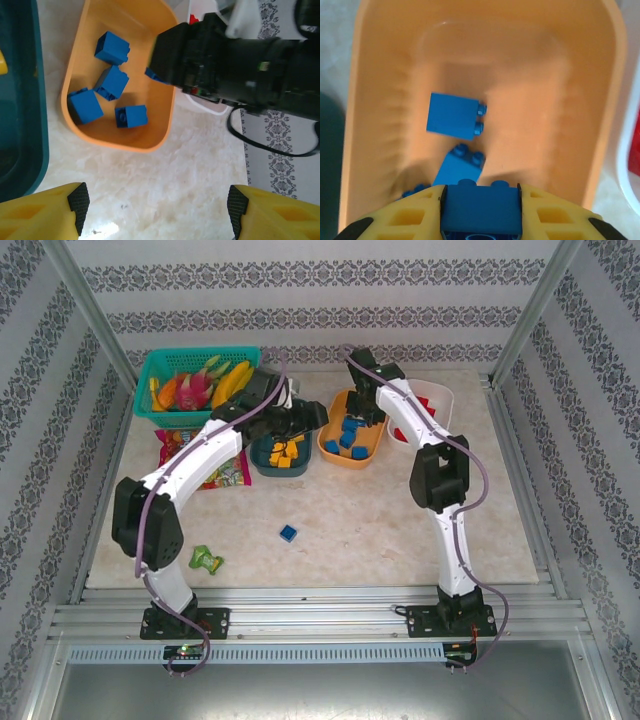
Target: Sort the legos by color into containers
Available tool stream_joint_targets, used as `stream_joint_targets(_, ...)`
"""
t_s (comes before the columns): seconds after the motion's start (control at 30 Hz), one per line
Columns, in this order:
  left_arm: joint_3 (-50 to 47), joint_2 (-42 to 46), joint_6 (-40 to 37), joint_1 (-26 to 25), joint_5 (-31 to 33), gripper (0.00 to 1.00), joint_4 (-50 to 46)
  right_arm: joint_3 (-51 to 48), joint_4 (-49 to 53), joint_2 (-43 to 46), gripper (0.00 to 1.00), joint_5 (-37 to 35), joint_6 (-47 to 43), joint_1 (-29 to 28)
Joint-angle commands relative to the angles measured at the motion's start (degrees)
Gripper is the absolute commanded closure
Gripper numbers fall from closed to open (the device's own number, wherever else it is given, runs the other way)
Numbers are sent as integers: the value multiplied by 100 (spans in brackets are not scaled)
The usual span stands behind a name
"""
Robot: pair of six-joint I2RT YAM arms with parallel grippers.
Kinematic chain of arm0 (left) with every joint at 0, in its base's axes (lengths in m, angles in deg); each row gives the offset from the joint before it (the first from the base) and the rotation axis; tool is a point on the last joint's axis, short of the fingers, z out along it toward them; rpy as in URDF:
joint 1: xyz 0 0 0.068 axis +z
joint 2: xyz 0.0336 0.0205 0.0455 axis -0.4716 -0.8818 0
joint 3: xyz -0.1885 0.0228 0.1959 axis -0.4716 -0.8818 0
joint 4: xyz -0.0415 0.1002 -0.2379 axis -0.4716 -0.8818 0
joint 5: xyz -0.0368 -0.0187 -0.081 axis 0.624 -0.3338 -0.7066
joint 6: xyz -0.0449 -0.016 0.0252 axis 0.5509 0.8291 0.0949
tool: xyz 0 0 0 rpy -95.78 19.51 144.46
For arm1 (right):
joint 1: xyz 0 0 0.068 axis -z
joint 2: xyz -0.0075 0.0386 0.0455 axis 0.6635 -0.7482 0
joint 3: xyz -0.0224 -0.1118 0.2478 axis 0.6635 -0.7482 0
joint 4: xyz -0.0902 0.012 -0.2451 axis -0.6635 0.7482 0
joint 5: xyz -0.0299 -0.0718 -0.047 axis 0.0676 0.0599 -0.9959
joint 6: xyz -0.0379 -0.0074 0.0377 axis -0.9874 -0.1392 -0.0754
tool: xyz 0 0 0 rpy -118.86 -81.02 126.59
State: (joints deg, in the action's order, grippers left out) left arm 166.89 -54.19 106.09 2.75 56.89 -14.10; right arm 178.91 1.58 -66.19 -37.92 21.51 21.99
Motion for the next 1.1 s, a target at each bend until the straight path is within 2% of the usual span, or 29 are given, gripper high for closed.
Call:
stream_joint_targets(0.0, 215, -120, 52, 71, -24, 24, 187, 369, 303, -409, 71, -200, -114, 87)
stream_joint_targets(0.07, 219, -160, 33, 81, -42, 24, 172, 557, 316, -639, 67, -110, -156, 100)
stream_joint_targets(0.23, 130, -118, 3, 98, -26, 24, 116, 762, 574, -920, 64, -182, -44, 129)
stream_joint_targets(0.37, 92, -56, -10, 106, -30, 24, 84, 619, 513, -877, 51, -112, 28, 155)
stream_joint_targets(0.5, 96, 38, -40, 106, -28, 24, 25, 596, 522, -648, 41, -83, 27, 131)
stream_joint_targets(0.63, 4, 247, -66, 109, 18, 24, -64, 360, 395, -104, 35, -60, -19, 59)
stream_joint_targets(0.83, -584, 972, -136, 112, 390, 24, -358, -702, -13, 1103, 34, -3, -306, -302)
stream_joint_targets(1.07, -1875, 2560, -124, 104, 1323, 24, -1124, -3253, -1295, 2744, 28, 538, -1405, -1614)
